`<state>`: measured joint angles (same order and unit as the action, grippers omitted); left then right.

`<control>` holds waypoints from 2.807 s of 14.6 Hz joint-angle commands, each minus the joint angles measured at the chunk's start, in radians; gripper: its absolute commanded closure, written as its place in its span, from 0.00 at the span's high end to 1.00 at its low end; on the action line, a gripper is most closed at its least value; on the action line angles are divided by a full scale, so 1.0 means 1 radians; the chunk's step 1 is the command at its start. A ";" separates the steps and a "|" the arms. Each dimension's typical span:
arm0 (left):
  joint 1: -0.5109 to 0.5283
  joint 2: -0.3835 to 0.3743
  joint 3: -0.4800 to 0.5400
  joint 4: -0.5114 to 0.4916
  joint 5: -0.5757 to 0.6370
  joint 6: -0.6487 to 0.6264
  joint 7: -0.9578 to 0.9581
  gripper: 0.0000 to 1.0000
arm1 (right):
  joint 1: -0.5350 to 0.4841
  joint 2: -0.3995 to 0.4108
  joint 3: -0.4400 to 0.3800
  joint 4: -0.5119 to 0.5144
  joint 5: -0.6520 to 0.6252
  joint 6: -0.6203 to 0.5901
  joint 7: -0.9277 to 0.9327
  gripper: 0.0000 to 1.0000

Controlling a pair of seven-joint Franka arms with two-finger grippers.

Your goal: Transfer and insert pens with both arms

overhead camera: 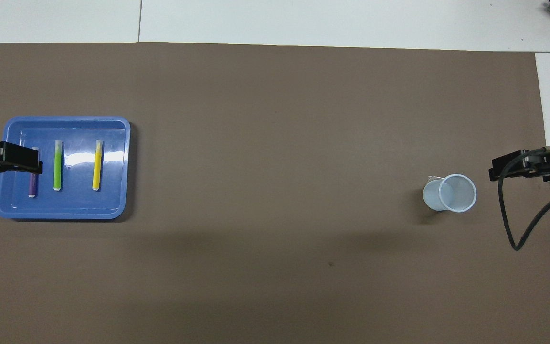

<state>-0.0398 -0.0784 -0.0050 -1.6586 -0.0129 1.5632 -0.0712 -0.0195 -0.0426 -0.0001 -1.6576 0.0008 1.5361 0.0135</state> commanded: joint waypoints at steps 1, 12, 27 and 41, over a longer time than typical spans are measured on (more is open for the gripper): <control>0.017 -0.024 -0.009 -0.029 -0.007 0.024 0.010 1.00 | -0.013 -0.014 0.005 -0.013 0.019 -0.002 -0.018 1.00; 0.028 -0.023 -0.004 -0.029 -0.007 0.035 0.010 1.00 | -0.011 -0.014 0.005 -0.013 0.019 -0.002 -0.020 1.00; 0.018 -0.043 -0.003 -0.076 -0.009 0.057 -0.021 1.00 | -0.011 -0.014 0.005 -0.013 0.019 -0.001 -0.020 1.00; 0.052 -0.067 -0.001 -0.397 -0.012 0.336 0.082 1.00 | -0.011 -0.014 0.005 -0.013 0.019 -0.001 -0.018 1.00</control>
<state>-0.0171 -0.1447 -0.0040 -2.0034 -0.0134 1.8337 -0.0338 -0.0195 -0.0426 -0.0001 -1.6576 0.0008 1.5361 0.0135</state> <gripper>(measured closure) 0.000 0.000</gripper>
